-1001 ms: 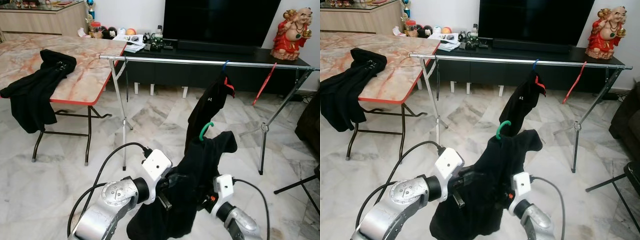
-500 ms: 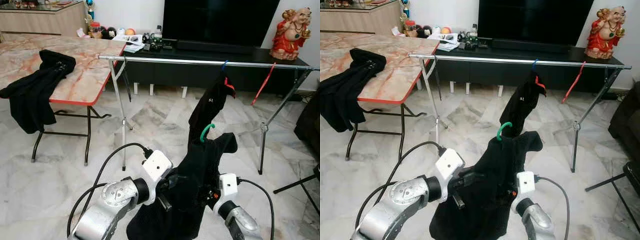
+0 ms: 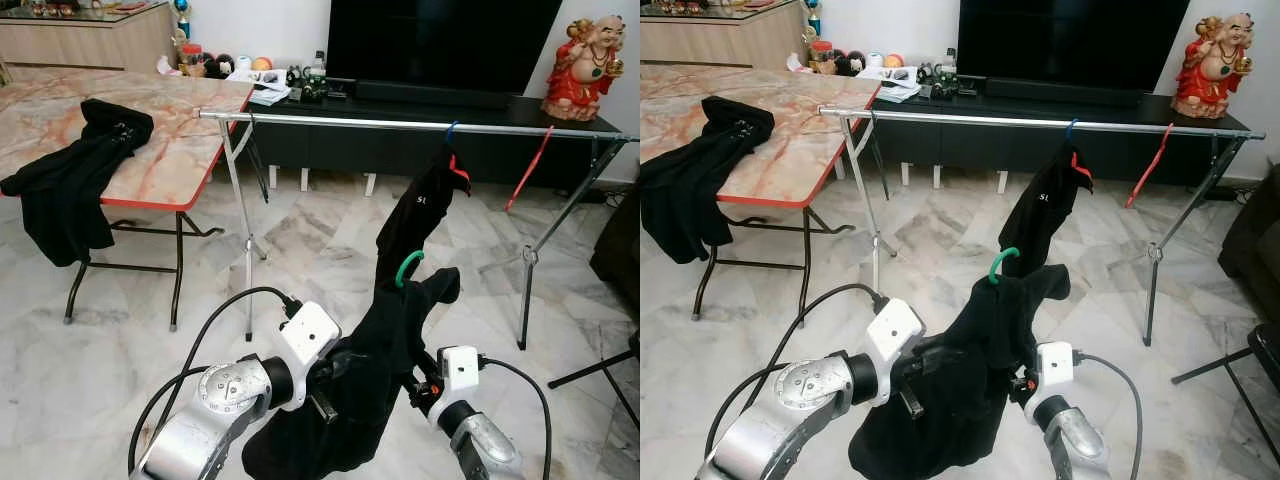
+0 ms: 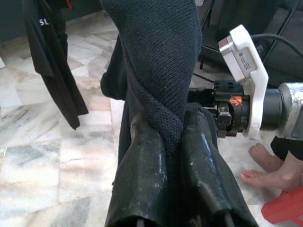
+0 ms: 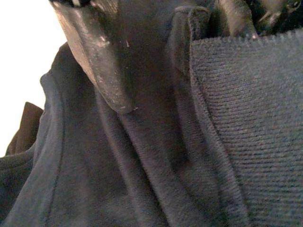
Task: Hang hanger
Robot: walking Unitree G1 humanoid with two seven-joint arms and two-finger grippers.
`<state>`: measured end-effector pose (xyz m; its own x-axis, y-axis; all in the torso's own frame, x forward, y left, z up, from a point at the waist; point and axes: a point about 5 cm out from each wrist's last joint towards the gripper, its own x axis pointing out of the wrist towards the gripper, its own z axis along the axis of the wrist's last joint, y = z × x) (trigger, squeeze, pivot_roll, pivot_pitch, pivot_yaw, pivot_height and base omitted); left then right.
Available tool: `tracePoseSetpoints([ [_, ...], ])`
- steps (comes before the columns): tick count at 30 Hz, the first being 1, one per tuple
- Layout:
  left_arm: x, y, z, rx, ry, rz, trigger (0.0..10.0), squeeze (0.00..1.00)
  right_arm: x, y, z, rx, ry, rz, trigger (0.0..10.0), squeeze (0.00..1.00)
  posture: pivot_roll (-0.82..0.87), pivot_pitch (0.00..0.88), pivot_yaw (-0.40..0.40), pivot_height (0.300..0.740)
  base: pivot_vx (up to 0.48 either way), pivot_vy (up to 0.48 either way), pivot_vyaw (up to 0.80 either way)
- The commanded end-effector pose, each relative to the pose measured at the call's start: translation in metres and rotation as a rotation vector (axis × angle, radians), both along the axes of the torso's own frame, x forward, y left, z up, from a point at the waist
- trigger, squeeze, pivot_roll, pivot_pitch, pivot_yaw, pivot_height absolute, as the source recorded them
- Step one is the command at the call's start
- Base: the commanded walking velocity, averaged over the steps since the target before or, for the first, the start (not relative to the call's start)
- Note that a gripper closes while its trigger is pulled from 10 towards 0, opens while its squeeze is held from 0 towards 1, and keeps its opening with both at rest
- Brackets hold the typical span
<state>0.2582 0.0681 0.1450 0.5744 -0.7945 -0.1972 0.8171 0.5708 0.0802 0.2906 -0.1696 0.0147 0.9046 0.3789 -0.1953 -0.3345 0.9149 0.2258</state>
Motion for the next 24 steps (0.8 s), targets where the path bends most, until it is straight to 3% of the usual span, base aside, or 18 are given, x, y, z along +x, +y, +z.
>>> tracePoseSetpoints([
  [1, -0.001, -0.002, 0.011, -0.035, -0.038, -0.022, 10.0, 0.00, 0.003, -0.006, 0.004, 0.001, -0.015, -0.031, 0.0, 0.00, 0.15, 0.000, -0.078, 0.740, 0.000, 0.000, 0.00],
  [10, -0.003, 0.003, 0.010, -0.014, -0.033, -0.026, 10.0, 0.00, 0.007, -0.022, 0.010, -0.028, -0.029, -0.089, 0.0, 0.00, 0.15, 0.000, -0.080, 0.740, 0.000, 0.000, 0.00],
  [17, -0.003, 0.027, 0.005, 0.084, -0.026, -0.057, 10.0, 0.00, 0.015, -0.048, 0.024, -0.077, -0.069, -0.166, 0.0, 0.00, 0.15, 0.000, -0.082, 0.740, 0.000, 0.000, 0.00],
  [24, -0.007, 0.041, 0.004, 0.119, 0.006, -0.116, 10.0, 0.00, 0.017, -0.066, 0.031, -0.098, -0.076, -0.217, 0.0, 0.00, 0.15, 0.000, -0.083, 0.740, 0.000, 0.000, 0.00],
])
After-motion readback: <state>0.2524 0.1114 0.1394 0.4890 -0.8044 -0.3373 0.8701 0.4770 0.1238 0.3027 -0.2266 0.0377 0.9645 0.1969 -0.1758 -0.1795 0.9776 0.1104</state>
